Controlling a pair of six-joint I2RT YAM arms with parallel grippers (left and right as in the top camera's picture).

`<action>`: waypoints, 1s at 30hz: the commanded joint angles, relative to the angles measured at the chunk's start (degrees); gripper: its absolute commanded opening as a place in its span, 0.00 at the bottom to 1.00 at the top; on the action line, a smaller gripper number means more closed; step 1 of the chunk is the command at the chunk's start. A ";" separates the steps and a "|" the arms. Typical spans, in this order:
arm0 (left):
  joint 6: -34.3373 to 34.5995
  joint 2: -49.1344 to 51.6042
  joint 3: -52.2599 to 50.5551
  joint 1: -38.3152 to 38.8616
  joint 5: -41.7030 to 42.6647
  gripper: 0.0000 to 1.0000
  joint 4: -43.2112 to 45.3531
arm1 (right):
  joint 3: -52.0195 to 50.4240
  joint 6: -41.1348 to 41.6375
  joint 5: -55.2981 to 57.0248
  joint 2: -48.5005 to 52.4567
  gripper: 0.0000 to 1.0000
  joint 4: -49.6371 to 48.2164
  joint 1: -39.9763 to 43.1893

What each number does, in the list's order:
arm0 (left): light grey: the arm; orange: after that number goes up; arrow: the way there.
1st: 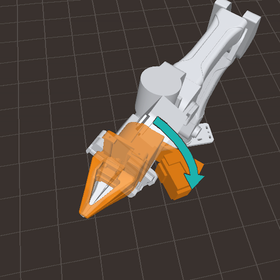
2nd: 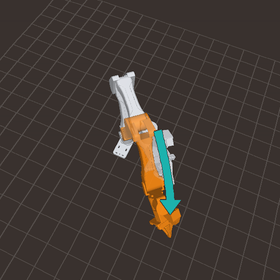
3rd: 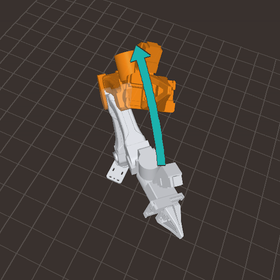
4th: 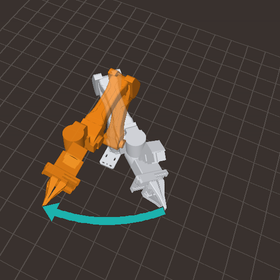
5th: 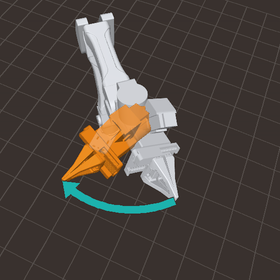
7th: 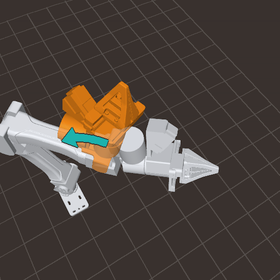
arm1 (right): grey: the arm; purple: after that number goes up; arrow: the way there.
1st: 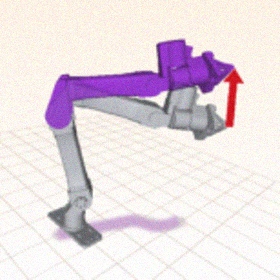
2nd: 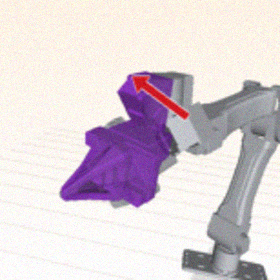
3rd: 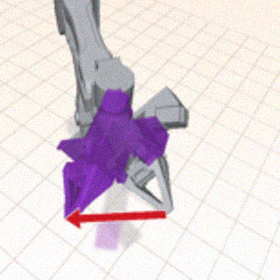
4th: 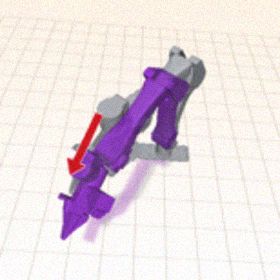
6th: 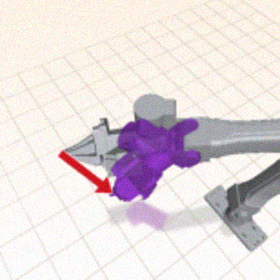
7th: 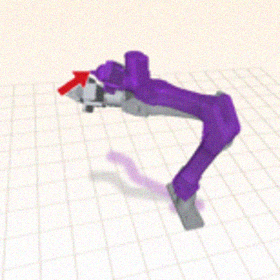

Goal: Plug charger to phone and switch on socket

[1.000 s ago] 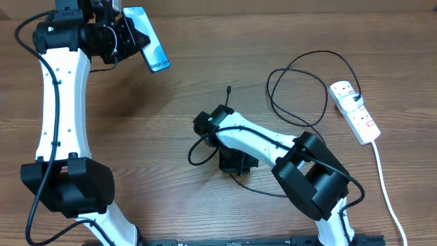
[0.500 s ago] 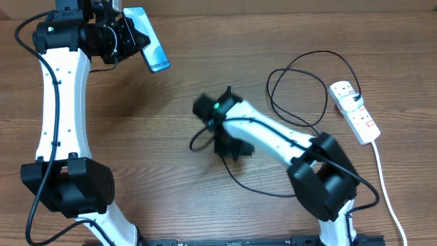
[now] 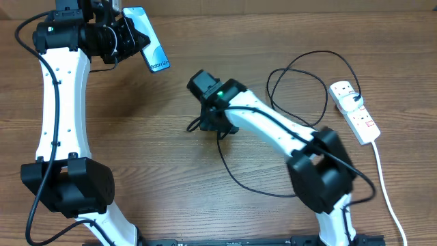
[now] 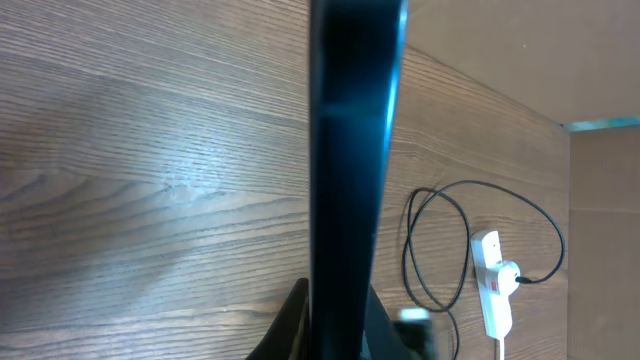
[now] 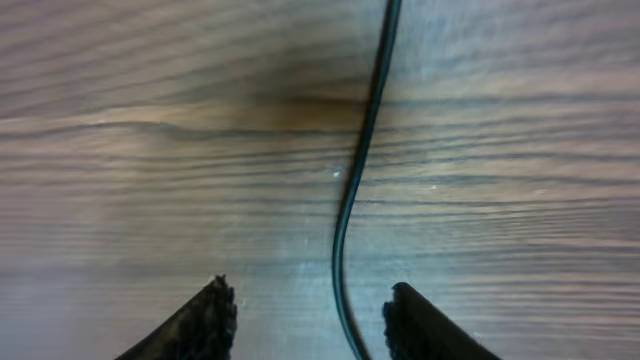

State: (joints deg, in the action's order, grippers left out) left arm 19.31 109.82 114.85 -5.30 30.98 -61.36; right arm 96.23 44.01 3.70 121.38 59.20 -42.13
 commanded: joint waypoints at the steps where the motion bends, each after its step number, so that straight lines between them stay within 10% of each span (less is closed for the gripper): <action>1: -1.11 -0.44 0.87 -0.04 0.57 0.04 0.26 | 0.55 4.90 4.04 3.28 0.46 0.85 -0.31; 17: -1.09 -0.44 0.87 -0.04 0.57 0.04 0.28 | 0.17 5.46 1.07 6.97 0.04 7.54 -1.31; 30: -1.05 -0.44 0.87 -0.04 0.57 0.04 0.33 | -0.24 0.46 -1.25 6.82 0.03 22.38 -2.38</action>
State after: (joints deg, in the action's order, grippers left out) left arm 19.31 109.82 114.85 -5.30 30.98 -61.36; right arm 96.23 46.22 2.90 127.31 81.12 -43.62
